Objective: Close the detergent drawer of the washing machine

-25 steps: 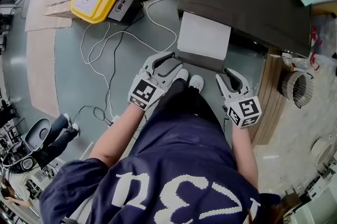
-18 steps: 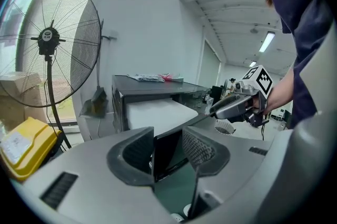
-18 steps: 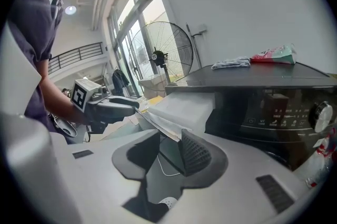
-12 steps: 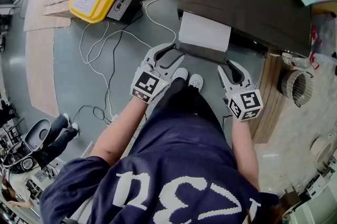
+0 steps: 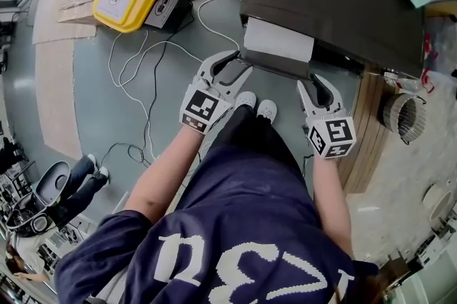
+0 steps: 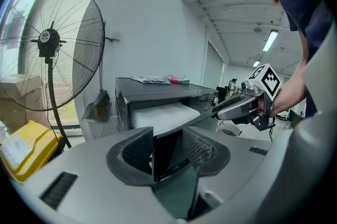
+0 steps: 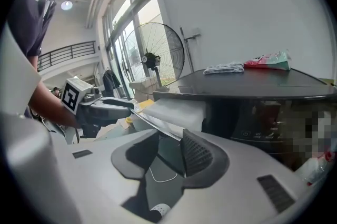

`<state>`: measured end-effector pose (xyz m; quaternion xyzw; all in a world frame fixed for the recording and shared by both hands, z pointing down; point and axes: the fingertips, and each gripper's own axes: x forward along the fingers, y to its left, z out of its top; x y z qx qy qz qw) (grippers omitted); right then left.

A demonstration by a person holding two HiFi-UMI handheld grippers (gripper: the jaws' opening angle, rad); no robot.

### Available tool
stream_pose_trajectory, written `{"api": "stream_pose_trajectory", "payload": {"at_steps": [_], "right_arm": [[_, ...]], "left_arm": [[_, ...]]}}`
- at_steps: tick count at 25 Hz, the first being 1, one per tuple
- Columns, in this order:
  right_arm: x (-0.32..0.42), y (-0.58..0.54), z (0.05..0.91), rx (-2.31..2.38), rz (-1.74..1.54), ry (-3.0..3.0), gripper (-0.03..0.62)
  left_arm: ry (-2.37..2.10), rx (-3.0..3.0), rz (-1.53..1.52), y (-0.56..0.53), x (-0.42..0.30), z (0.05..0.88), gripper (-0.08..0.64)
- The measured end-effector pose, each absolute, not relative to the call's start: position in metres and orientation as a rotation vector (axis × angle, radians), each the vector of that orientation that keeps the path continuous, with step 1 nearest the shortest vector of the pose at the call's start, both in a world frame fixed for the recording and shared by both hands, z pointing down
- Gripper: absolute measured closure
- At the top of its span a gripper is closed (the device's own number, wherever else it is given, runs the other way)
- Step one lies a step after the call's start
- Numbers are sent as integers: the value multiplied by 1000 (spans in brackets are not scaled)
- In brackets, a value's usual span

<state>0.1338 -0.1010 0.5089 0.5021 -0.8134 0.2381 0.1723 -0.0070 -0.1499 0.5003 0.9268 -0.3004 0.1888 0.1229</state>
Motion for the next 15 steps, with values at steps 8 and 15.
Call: {"api": "stream_pose_trajectory", "payload": {"at_steps": [8, 15], "right_arm": [[138, -120, 506, 1496, 666, -2275, 433], [143, -135, 504, 1562, 664, -2252, 431]], "left_arm": [[-896, 2708, 546, -170, -4, 498, 374], [-934, 2698, 512, -185, -1, 497, 373]]}}
